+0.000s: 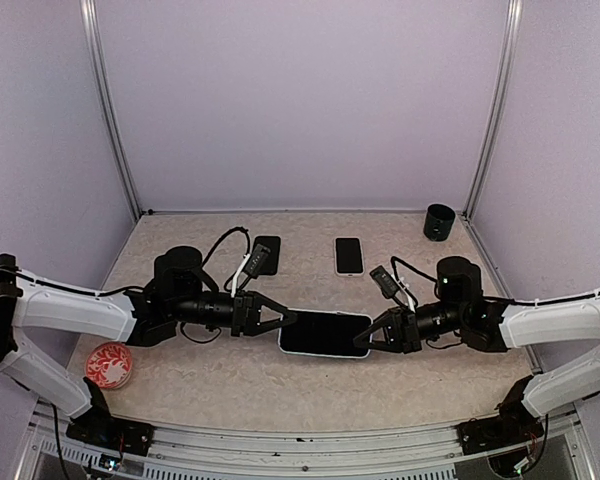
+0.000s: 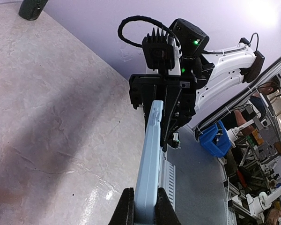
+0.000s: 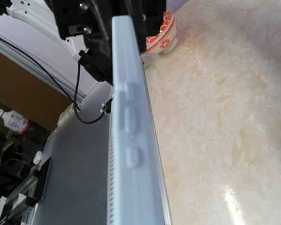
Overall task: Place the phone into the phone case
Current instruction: Press the phone case against the phone.
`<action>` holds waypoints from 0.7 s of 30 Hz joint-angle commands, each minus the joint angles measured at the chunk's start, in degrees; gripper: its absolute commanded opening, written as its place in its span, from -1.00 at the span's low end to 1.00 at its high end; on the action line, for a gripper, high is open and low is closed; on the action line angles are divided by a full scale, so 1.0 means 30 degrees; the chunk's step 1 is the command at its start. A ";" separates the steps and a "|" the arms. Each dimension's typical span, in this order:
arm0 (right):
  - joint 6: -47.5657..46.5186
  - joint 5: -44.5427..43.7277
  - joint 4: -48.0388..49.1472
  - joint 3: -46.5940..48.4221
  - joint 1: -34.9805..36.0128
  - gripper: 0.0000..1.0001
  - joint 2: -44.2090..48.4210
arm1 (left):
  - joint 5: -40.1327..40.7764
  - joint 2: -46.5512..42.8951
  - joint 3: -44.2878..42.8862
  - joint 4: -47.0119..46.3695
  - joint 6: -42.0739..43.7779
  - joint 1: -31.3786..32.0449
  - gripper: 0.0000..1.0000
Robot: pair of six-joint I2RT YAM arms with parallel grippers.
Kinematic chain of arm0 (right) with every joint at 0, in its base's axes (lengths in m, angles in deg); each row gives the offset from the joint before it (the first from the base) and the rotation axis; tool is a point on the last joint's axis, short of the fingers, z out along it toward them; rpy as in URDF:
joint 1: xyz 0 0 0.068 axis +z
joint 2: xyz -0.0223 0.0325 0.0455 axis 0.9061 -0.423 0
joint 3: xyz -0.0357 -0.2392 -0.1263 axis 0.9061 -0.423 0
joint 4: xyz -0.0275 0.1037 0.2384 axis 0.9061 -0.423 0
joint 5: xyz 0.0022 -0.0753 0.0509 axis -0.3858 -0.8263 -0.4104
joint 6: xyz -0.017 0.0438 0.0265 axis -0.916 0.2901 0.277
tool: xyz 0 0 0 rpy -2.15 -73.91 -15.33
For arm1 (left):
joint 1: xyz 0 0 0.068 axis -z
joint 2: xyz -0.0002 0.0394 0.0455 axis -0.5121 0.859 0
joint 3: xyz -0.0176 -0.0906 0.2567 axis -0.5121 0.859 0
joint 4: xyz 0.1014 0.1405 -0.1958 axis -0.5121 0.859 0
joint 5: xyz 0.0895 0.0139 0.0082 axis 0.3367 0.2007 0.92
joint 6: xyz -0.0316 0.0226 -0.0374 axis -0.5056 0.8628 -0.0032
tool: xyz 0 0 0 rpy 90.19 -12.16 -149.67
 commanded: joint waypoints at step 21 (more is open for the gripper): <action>-0.1200 -0.0069 0.0685 -0.0470 -0.0375 -1.00 0.1006 | -0.4940 0.0107 0.2281 -0.8179 -0.5043 -0.1644 0.00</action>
